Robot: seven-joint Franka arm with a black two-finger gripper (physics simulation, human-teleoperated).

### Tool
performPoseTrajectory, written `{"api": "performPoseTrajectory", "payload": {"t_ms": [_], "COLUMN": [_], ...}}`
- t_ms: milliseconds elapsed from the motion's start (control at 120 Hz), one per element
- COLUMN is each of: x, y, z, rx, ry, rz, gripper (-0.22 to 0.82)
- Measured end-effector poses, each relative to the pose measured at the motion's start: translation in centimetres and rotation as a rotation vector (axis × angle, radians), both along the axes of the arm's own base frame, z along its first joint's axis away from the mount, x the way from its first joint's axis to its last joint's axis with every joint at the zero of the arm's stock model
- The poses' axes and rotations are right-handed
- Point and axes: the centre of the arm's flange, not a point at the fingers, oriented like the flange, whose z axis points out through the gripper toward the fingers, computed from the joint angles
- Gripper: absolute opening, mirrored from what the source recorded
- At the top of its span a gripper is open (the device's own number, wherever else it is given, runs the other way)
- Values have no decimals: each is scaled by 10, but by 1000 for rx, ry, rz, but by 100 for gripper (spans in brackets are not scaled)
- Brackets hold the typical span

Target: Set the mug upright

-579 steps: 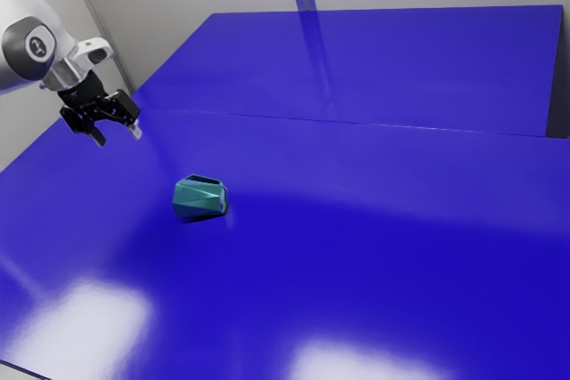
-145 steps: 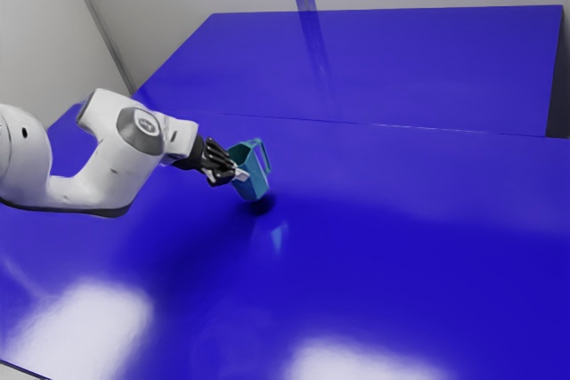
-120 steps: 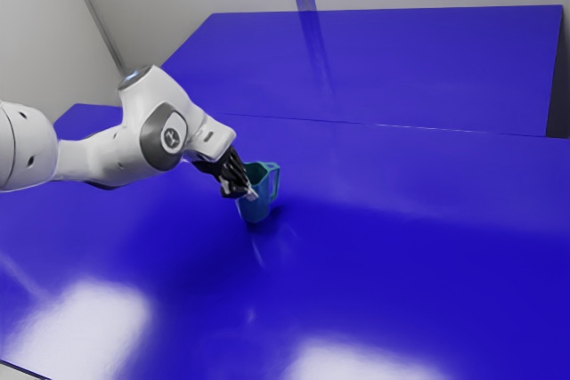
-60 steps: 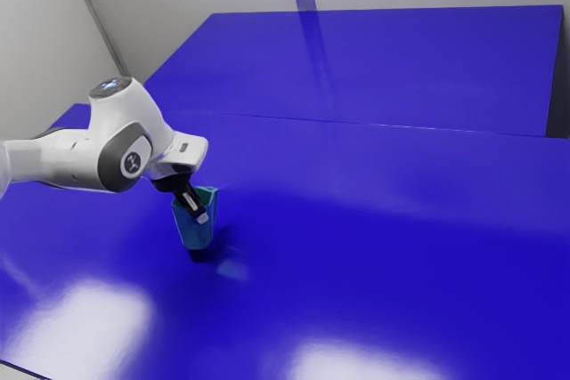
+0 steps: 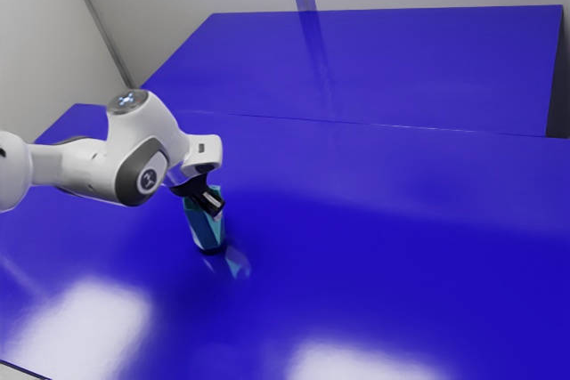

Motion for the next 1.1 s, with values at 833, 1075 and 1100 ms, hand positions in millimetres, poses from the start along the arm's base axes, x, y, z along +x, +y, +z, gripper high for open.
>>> {"api": "performPoseTrajectory", "payload": {"t_ms": [833,1075,1100], "x": [3,4,5], "y": [-17,-22,-22], "z": [-11,-9,-8], "rx": [-56,-61,-62], "ry": [21,20,19], "rz": [237,255,256], "gripper": [5,17,18]}}
